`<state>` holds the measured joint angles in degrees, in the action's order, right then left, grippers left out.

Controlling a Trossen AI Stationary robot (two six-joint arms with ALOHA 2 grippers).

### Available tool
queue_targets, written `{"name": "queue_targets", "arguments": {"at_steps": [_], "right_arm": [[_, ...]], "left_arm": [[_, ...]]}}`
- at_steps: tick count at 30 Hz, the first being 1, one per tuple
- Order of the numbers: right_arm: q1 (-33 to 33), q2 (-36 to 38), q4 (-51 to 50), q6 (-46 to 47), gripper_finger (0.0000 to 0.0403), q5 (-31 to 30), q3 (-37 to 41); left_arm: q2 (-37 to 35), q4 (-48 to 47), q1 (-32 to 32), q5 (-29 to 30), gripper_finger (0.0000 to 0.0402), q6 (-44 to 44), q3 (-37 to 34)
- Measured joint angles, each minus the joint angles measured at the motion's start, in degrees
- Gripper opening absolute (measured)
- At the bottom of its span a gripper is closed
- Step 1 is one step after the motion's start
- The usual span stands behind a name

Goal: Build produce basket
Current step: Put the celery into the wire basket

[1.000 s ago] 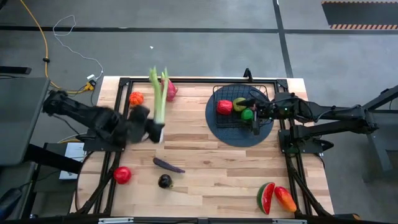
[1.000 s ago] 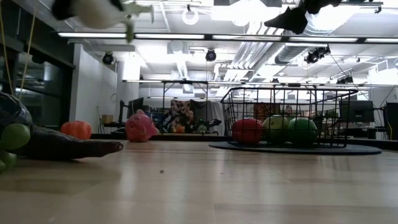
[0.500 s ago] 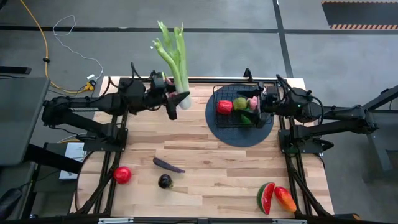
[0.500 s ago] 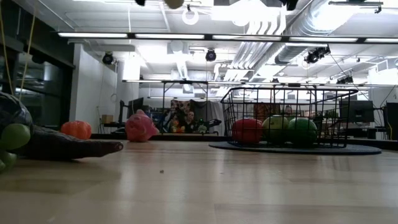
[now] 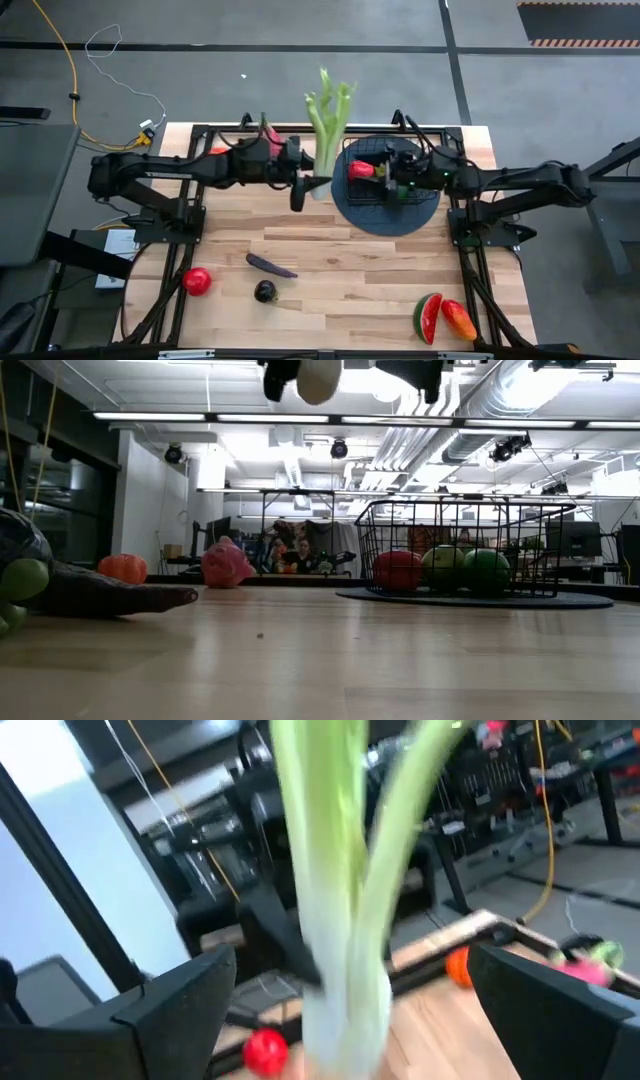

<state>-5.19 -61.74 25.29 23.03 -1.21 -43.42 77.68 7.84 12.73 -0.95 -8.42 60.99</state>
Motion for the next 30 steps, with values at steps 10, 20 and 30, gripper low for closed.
{"name": "queue_targets", "arguments": {"at_steps": [10, 20, 30], "right_arm": [[0.0, -5.4, 6.3, 1.5, 0.0387, -1.1, 0.0], [0.5, -6.6, 8.3, 5.4, 0.0387, -1.4, 0.0], [1.2, -7.8, 0.4, 5.5, 0.0387, -5.1, -4.4]], "left_arm": [[6.1, 9.1, -0.9, -0.5, 0.0165, -4.4, 0.0], [10.0, 12.6, -1.3, -1.9, 0.0165, -5.7, 0.0], [11.9, 16.4, -2.1, -3.8, 0.0165, -7.1, 0.0]]}}
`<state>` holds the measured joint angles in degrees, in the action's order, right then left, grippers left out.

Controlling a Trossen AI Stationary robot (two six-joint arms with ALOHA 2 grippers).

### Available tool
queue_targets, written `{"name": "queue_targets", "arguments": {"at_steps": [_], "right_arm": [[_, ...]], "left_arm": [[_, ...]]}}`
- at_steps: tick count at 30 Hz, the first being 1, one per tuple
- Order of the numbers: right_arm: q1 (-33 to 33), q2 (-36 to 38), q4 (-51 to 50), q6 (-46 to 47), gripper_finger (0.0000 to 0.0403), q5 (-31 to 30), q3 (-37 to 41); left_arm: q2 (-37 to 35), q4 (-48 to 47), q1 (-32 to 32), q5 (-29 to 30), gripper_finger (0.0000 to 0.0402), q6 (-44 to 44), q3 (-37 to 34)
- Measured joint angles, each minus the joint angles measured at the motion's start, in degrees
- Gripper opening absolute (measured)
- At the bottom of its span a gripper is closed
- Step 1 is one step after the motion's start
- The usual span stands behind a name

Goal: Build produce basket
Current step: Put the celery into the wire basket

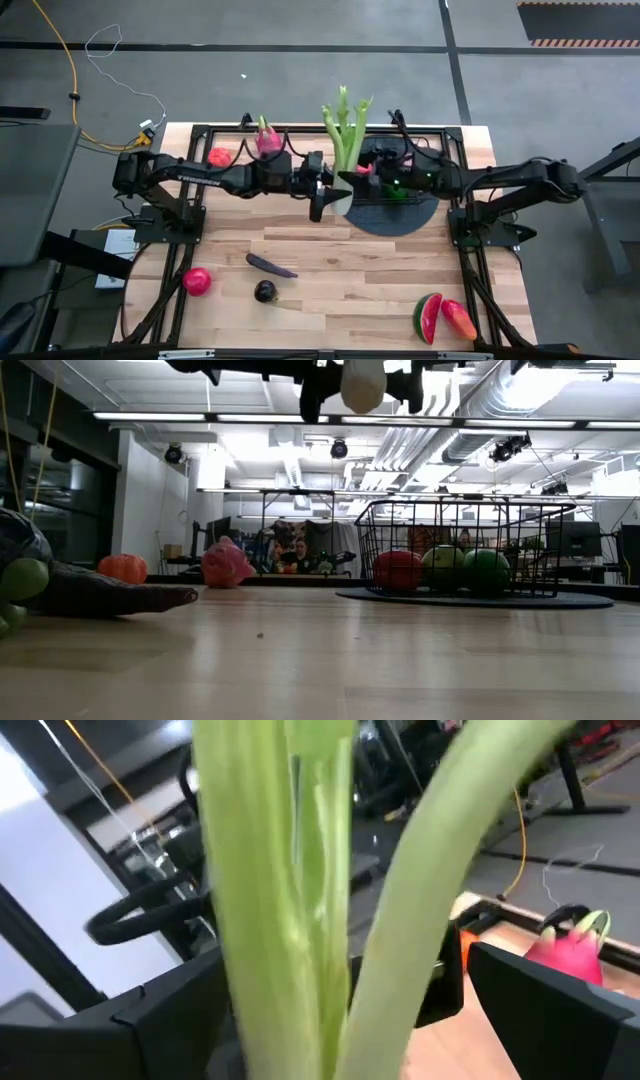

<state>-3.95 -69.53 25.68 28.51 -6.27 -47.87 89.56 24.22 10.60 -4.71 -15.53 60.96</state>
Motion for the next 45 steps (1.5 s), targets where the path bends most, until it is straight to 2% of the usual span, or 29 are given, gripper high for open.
{"name": "queue_targets", "arguments": {"at_steps": [9, 14, 20, 27, 30, 33, 40, 45], "right_arm": [[1.0, -5.4, -10.5, -4.0, 0.0386, 1.3, -10.0], [1.0, -4.9, -11.2, -4.8, 0.0359, 1.3, -11.4], [0.9, -4.6, -11.6, -5.0, 0.0277, 0.5, -11.5], [0.9, -4.6, -12.1, -5.3, 0.0147, 0.3, -11.5], [0.9, -4.6, -12.1, -6.6, 0.0098, 1.0, -11.5], [0.9, -4.6, -12.6, -8.0, 0.0068, 1.7, -11.5], [-0.3, -1.2, -17.7, -9.4, 0.0064, 2.3, -11.5], [-2.3, 4.8, -26.4, -13.8, 0.0065, 2.3, -11.5]], "left_arm": [[0.0, -0.8, -0.2, 0.4, 0.0165, 0.6, 0.0], [-0.3, -0.8, -0.2, 0.5, 0.0165, 0.7, 0.0], [-0.3, -0.8, -0.2, 1.2, 0.0165, 0.7, 0.0], [-0.3, -0.8, -0.2, 3.6, 0.0168, 1.5, 0.0], [-0.3, -1.2, -0.2, 3.7, 0.0179, 2.2, 0.0], [-0.4, -3.0, 0.4, 3.6, 0.0201, 1.1, 0.0], [-2.6, -7.0, 2.7, -2.0, 0.0266, -1.6, 0.1], [-9.2, -19.6, 4.5, -3.1, 0.0291, 4.0, 2.4]]}}
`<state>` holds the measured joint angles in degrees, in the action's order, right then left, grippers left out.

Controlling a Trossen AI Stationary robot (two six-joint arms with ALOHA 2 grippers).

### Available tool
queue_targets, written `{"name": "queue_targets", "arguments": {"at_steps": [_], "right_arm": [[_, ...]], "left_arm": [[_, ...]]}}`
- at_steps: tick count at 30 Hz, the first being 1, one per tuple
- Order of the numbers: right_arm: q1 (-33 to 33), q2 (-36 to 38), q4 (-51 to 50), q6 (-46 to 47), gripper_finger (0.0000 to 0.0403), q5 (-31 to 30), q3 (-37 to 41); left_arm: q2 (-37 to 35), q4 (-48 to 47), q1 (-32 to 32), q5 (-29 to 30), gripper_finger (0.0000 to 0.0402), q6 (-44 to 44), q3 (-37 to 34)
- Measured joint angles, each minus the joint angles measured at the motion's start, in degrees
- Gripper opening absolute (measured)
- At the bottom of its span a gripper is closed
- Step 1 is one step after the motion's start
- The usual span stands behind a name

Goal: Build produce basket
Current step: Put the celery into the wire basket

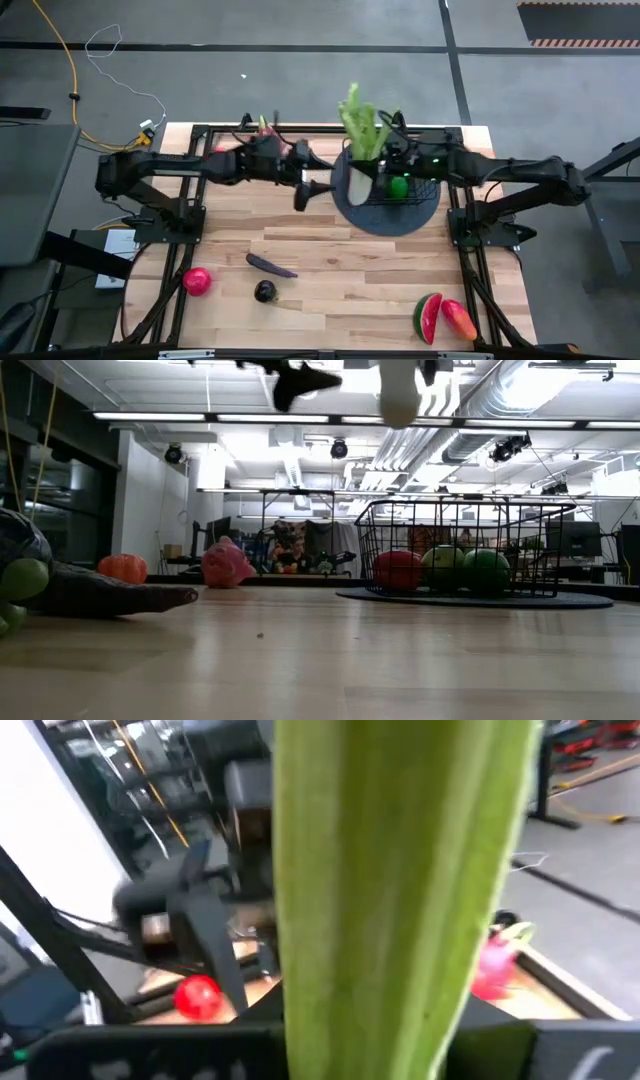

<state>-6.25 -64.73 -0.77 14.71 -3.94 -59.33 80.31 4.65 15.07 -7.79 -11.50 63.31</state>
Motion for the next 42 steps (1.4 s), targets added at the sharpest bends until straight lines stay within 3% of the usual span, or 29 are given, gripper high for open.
{"name": "queue_targets", "arguments": {"at_steps": [7, 12, 16, 21, 27, 34, 39, 42], "right_arm": [[-2.6, 10.2, -15.7, -3.7, 0.0066, -0.7, 0.1], [-3.1, 17.9, -21.3, -3.8, 0.0066, -5.1, 5.6], [-2.5, 25.3, -14.1, -2.9, 0.0066, -10.2, 14.2], [-2.0, 30.4, 8.7, -2.9, 0.0066, -17.4, 26.6], [-2.0, 26.9, 23.6, 2.1, 0.0066, -25.1, 35.6], [-2.0, 16.5, 29.5, 8.2, 0.0067, -34.5, 36.2], [-2.0, 8.9, 29.3, 23.0, 0.0067, -45.2, 35.7], [-2.0, 5.1, 29.3, 30.9, 0.0067, -48.6, 35.7]], "left_arm": [[-14.5, -11.5, 3.9, 1.3, 0.0293, 1.4, 0.1], [-24.9, -9.9, 3.2, 6.1, 0.0293, 2.8, -4.5], [-31.9, -5.2, 0.9, 11.7, 0.0293, 1.9, -11.2], [-37.8, 7.1, -2.7, 15.5, 0.0293, -3.1, -21.0], [-39.2, 13.6, -5.7, 20.4, 0.0293, -4.9, -25.6], [-39.2, 13.7, -5.9, 19.6, 0.0293, -6.0, -25.6], [-39.2, 13.7, -5.9, 19.6, 0.0293, -6.1, -25.6], [-39.2, 13.7, -5.9, 19.6, 0.0293, -6.1, -25.6]]}}
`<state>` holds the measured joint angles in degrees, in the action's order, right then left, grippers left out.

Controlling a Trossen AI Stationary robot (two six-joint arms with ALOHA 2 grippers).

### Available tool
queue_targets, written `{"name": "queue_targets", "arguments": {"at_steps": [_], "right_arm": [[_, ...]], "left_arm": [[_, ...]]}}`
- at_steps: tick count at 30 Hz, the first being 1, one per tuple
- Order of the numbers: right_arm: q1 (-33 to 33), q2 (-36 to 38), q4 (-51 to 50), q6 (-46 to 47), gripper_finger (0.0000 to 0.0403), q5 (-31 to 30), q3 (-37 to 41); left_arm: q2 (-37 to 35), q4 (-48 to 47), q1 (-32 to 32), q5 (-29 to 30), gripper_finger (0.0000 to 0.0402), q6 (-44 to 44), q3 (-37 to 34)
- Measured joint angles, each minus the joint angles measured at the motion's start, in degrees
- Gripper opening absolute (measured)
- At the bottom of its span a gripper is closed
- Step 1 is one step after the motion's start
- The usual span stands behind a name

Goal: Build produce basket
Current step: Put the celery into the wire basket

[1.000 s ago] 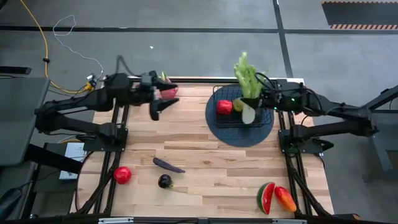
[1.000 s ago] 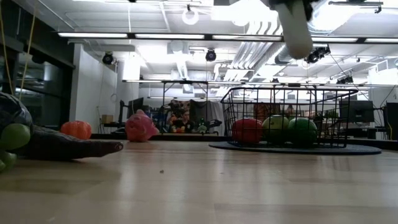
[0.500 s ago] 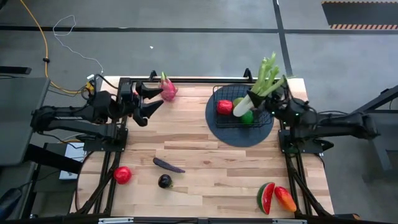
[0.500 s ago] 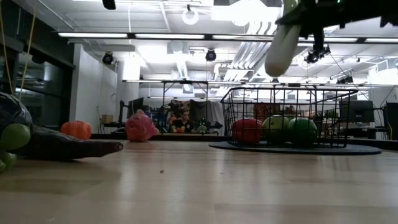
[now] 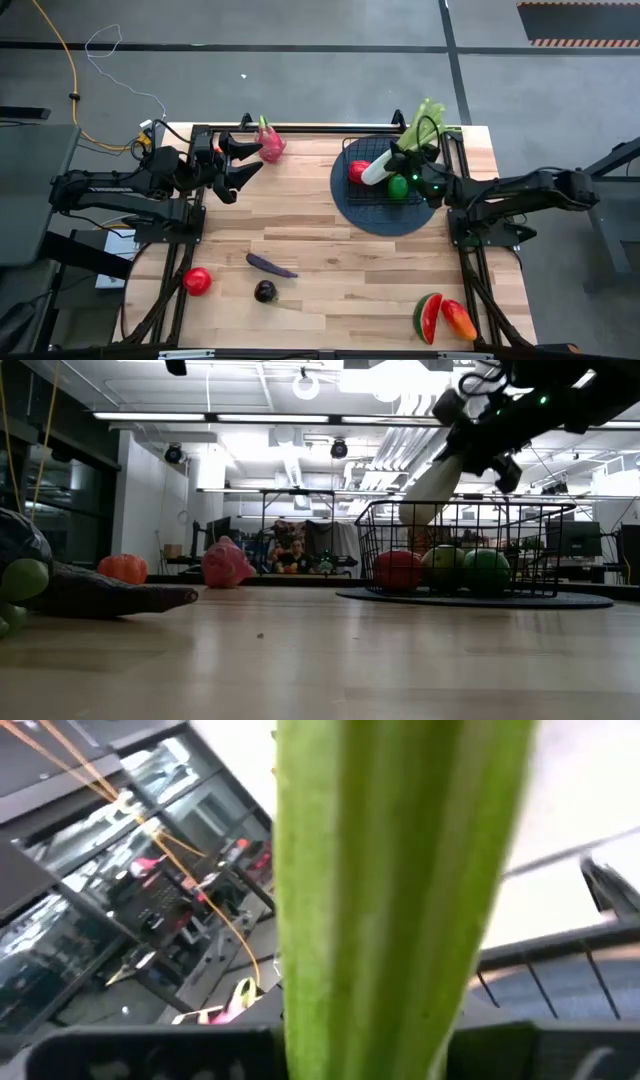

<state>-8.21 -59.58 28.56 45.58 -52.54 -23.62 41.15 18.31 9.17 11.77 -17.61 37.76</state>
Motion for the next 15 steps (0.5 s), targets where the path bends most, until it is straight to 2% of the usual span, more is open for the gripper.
{"name": "queue_targets", "arguments": {"at_steps": [3, 9, 12, 15], "right_arm": [[0.0, -3.0, 0.0, 4.7, 0.0065, -1.2, 0.0], [0.6, -8.1, -0.1, 8.1, 0.0050, -1.4, -1.1], [1.8, -10.3, -0.7, 4.5, 0.0049, -1.2, -3.2], [1.9, -11.7, -1.6, -5.5, 0.0049, 2.4, -5.5]], "left_arm": [[0.0, 0.0, 0.0, 0.0, 0.0293, 0.2, 0.0], [0.0, -0.4, 0.0, 0.0, 0.0293, 0.2, 0.0], [0.0, -0.4, 0.0, 0.0, 0.0293, 0.2, 0.0], [0.0, -0.4, 0.0, -0.1, 0.0293, 0.7, 0.0]]}}
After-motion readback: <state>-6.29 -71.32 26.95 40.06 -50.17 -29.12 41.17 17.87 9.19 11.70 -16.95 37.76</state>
